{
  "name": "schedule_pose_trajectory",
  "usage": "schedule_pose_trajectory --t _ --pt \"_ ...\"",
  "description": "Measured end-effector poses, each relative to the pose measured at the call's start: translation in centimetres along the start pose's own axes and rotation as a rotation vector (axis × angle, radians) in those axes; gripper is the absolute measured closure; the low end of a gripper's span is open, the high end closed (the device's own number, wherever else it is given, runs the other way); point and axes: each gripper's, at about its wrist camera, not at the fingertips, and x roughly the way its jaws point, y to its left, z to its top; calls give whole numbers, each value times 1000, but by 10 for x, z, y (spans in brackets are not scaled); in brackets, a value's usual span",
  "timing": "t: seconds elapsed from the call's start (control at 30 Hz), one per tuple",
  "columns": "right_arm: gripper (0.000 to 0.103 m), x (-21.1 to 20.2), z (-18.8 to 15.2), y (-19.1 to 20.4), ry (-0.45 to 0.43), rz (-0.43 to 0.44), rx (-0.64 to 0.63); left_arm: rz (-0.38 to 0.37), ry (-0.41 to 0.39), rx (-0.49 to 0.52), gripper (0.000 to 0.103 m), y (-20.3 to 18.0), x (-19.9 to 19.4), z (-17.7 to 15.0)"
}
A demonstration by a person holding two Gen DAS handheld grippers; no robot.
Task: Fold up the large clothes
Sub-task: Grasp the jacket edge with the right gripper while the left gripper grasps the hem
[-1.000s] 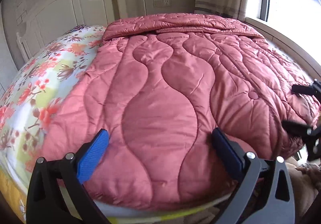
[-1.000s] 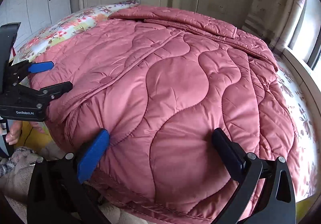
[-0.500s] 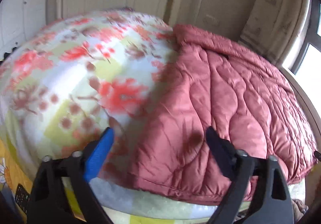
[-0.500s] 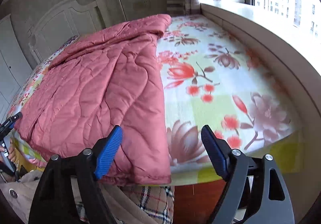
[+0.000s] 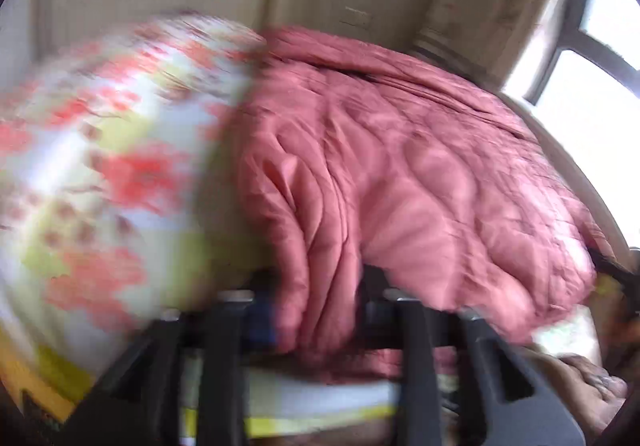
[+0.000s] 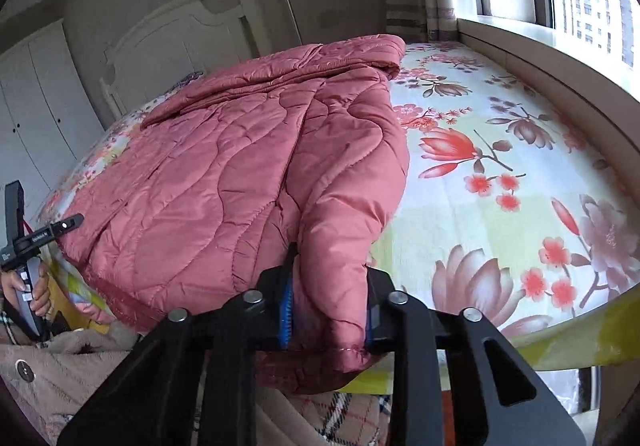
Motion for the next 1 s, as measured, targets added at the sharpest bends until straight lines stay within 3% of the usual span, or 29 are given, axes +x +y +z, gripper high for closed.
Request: schedule_pose_trajectory --t 0.07,0.2,0.3,0.43,0.5,0.6,0.7,0.8,0.87,0.9,0.93,0.97,1.0 --pt "86 -2 -1 -1 -8 24 23 -29 -20 -1 86 -1 -11 0" --pt "87 -30 3 -5 -29 127 100 -188 -146 -58 87 -1 -76 1" --pt "88 -82 10 4 -89 236 89 -304 -233 -104 87 4 -130 1" --pt "88 -167 18 24 -228 311 43 -449 -359 -145 86 13 -196 3" --pt "88 -200 31 32 -321 317 16 -469 -406 -144 85 13 -213 15" --pt "88 -210 67 42 -372 302 -1 -436 -417 -152 82 13 -208 59" --pt "87 -177 125 48 -325 258 -10 -375 -333 -216 78 22 -162 115" --pt "87 -98 183 40 -193 174 34 -295 -237 -308 63 40 -97 156" --pt "83 -43 201 25 -118 137 122 -224 -193 -365 41 52 -57 176" --pt "81 -16 207 16 -71 130 165 -199 -175 -394 36 61 -32 186" --pt "74 13 214 3 -24 112 218 -177 -175 -410 29 70 -16 192" --pt "60 36 217 -10 10 92 274 -113 -187 -432 25 81 -4 200" --pt "54 53 218 -23 34 81 326 -70 -200 -453 24 91 0 202"
